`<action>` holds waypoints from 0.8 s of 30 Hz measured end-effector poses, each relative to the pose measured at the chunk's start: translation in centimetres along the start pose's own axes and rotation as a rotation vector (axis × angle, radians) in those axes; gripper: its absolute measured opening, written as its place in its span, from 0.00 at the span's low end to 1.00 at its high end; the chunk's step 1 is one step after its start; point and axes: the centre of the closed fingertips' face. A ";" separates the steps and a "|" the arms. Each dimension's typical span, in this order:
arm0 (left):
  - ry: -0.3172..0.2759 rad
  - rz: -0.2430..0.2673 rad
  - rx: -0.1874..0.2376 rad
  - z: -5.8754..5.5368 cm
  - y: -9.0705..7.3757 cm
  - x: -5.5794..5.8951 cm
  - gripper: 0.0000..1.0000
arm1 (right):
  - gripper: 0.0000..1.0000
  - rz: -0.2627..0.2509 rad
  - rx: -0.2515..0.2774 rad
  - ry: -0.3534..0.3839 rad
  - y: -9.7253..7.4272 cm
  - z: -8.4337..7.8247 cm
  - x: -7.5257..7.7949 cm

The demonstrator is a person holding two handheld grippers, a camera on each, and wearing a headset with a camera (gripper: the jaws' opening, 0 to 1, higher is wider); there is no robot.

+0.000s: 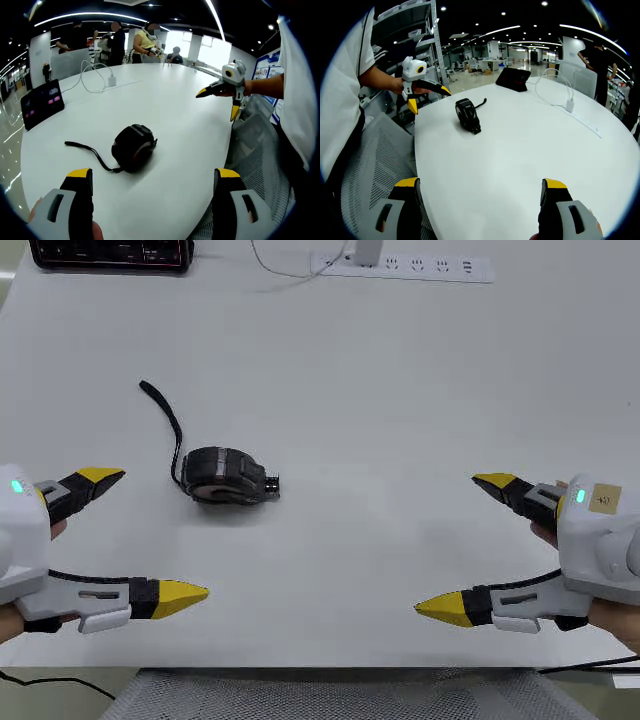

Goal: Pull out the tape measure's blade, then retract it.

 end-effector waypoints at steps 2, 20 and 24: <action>0.001 0.004 -0.006 -0.1 0.0 -0.1 0.99 | 0.99 0.002 -0.001 0.003 0.0 0.0 0.0; -0.002 -0.001 0.002 0.2 -0.1 -0.1 0.99 | 0.99 0.006 0.003 0.017 0.0 0.0 -0.1; -0.002 -0.011 -0.001 0.1 0.0 0.1 0.99 | 0.99 0.006 0.002 0.016 -0.1 0.0 -0.1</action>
Point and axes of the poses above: the centre of the closed fingertips' face, and the gripper's own axes: y roughly forward along the fingers, x roughly to its right, z roughly out of its top, and after that the axes turned 14 degrees about y, right-handed
